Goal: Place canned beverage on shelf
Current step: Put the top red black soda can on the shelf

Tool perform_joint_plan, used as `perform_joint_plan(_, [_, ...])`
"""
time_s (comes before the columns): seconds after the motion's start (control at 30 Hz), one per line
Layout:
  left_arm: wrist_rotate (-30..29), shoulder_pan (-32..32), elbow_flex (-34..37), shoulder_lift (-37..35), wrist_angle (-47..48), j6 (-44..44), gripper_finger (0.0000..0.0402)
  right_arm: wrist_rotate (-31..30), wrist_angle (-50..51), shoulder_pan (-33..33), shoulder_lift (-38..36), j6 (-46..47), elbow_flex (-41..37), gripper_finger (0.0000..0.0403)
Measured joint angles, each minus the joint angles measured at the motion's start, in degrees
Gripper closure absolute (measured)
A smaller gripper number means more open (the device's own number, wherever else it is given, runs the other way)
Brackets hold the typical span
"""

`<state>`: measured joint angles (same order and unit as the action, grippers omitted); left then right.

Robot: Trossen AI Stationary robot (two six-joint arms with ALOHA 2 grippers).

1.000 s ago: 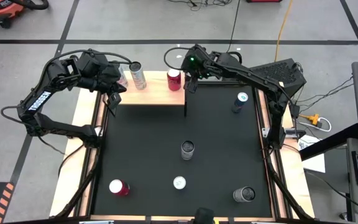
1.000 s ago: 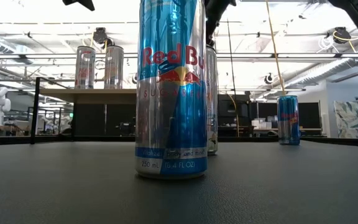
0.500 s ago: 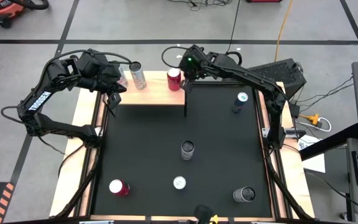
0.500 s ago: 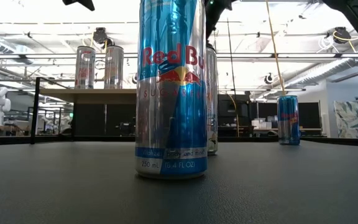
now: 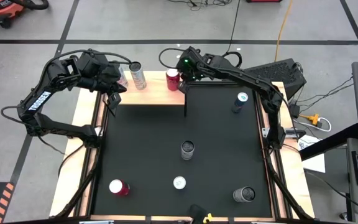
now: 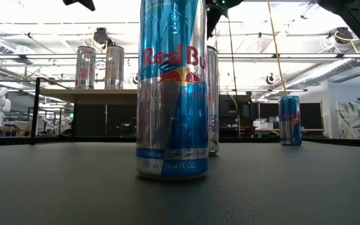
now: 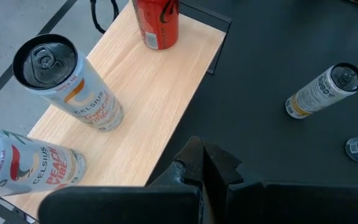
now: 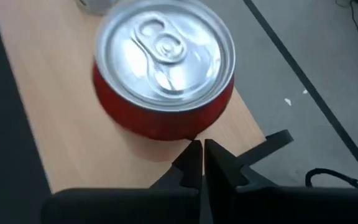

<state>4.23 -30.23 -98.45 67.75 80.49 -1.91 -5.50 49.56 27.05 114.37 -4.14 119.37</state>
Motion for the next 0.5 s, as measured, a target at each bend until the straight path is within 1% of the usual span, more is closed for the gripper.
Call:
perform_joint_plan(0.13, [0.00,0.00,0.00,0.02,-0.01,-0.02,0.0401,4.20,-1.77,0.00,0.86,1.28,0.00,0.0402])
perform_joint_plan(0.3, [0.00,-0.01,0.00,0.02,0.00,-0.02,0.0401,4.54,-3.76,-0.18,0.90,1.85,-0.02,0.0403])
perform_joint_plan(0.5, [0.00,0.00,-0.01,0.00,-0.02,-0.02,0.0401,7.28,-6.18,-0.15,0.90,3.05,-0.02,0.0403])
